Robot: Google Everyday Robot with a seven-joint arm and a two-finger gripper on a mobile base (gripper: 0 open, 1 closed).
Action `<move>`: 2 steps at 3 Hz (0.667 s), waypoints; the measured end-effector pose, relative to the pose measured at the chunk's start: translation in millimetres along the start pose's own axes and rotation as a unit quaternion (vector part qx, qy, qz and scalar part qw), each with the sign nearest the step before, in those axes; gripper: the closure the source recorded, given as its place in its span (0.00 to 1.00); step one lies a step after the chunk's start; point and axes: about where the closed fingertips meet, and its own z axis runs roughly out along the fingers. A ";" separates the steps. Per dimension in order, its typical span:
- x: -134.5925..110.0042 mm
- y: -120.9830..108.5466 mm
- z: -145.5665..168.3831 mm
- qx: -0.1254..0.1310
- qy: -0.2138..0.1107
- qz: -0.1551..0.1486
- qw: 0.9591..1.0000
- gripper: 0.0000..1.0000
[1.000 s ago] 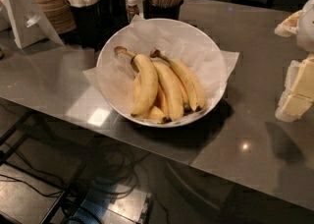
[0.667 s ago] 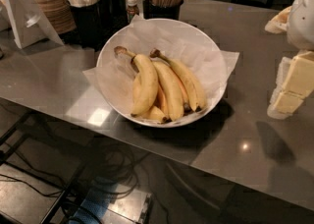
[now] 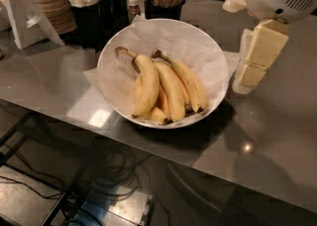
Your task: Pick banana from white bowl
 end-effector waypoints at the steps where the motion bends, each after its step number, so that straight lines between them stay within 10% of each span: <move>1: -38.0 -20.8 7.2 -0.024 -0.044 -0.020 0.999 0.00; 2: -55.4 -38.2 27.5 -0.052 -0.073 -0.009 0.996 0.00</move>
Offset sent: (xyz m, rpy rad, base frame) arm 0.0620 0.0750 -0.0151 0.1891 0.2009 0.1014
